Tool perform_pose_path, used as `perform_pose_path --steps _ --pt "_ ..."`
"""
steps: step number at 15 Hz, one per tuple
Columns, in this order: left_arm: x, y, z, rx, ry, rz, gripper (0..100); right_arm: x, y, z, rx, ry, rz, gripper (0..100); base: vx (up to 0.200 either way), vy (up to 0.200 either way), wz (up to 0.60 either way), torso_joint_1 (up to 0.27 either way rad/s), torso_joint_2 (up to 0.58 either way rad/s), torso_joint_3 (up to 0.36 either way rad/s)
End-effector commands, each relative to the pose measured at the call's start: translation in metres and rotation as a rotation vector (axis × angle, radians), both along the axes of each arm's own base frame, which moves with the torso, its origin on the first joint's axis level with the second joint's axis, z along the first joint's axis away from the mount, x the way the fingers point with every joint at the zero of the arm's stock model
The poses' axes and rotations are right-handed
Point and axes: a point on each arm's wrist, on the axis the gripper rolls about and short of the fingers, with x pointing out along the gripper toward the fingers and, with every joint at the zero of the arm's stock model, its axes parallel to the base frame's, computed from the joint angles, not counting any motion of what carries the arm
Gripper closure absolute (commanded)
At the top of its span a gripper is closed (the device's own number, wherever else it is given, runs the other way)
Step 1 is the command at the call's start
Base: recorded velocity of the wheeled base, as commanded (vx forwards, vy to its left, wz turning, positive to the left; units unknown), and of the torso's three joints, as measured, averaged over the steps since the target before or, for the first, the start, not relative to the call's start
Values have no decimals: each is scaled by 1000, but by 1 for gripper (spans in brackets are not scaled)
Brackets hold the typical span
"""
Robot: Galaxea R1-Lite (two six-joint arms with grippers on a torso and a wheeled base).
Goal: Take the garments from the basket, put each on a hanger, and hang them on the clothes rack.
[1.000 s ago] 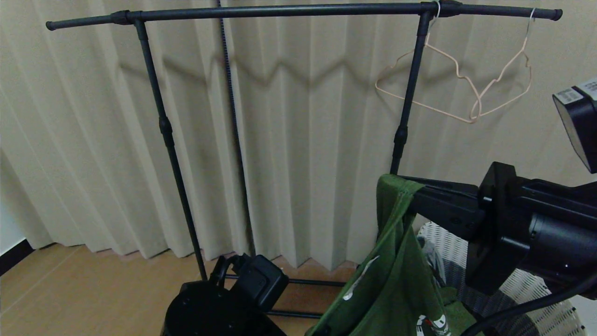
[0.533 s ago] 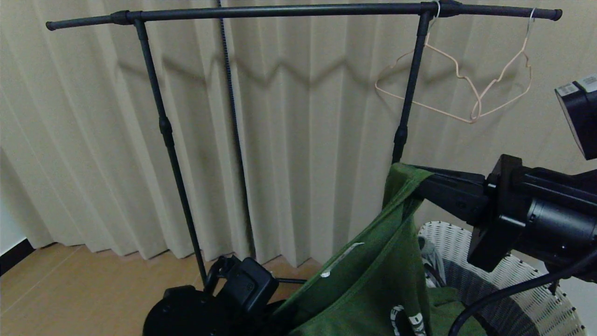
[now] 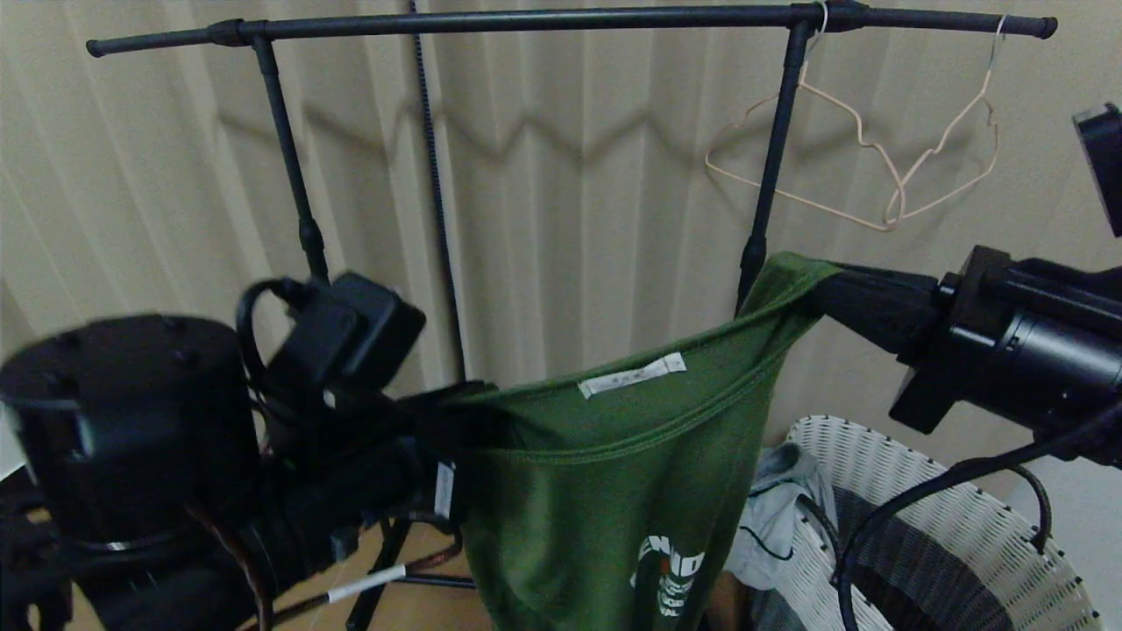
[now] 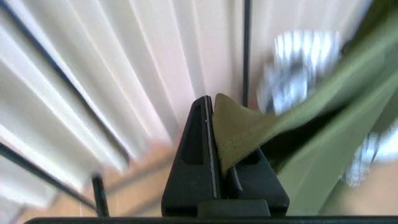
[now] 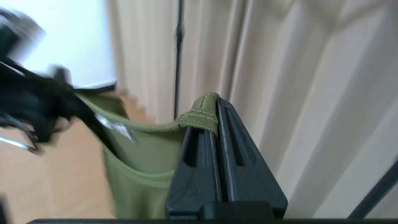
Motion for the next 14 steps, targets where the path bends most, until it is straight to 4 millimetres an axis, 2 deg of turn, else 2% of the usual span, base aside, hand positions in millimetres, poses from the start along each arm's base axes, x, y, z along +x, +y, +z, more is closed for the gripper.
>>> perform_pose_path --steps 1,3,6,8,11,14 --pt "-4 15 77 -124 -135 30 100 7 -4 13 25 -33 -35 100 0 0 0 0 0 0" --pt "-3 13 108 -150 -148 24 100 13 -11 19 35 -52 -75 100 0 0 0 0 0 0" --pt "9 -6 87 -132 -52 13 100 23 -25 5 -3 -12 -156 100 0 0 0 0 0 0" --pt "12 -15 79 -126 -17 6 100 31 -25 -8 -28 26 -175 100 0 0 0 0 0 0" --pt "10 -16 85 -116 -21 -3 100 33 -26 -7 -30 25 -179 100 0 0 0 0 0 0" --pt "9 -17 87 -102 -8 -15 100 34 -44 -5 -54 4 -256 100 0 0 0 0 0 0"
